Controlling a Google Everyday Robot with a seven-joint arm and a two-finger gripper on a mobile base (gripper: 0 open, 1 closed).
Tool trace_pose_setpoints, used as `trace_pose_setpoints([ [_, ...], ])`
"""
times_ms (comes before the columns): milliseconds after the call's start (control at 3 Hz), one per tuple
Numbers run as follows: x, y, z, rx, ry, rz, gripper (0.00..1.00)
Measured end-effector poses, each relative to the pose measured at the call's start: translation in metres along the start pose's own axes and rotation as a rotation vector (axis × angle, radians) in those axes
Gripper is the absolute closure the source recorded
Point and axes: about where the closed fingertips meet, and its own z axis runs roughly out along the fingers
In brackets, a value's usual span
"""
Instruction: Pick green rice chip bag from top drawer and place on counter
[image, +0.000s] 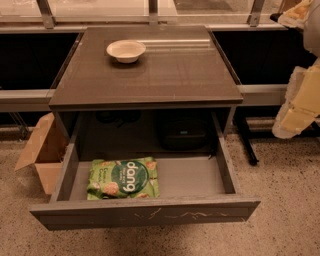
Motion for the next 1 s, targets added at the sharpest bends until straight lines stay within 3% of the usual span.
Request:
trace_pose_setpoints([
  [333,-0.001,0.0,-0.001,0.002,-0.001,-0.001,0.0],
  [1000,-0.014,0.003,0.033,-0.089,-0.096,-0.018,0.0],
])
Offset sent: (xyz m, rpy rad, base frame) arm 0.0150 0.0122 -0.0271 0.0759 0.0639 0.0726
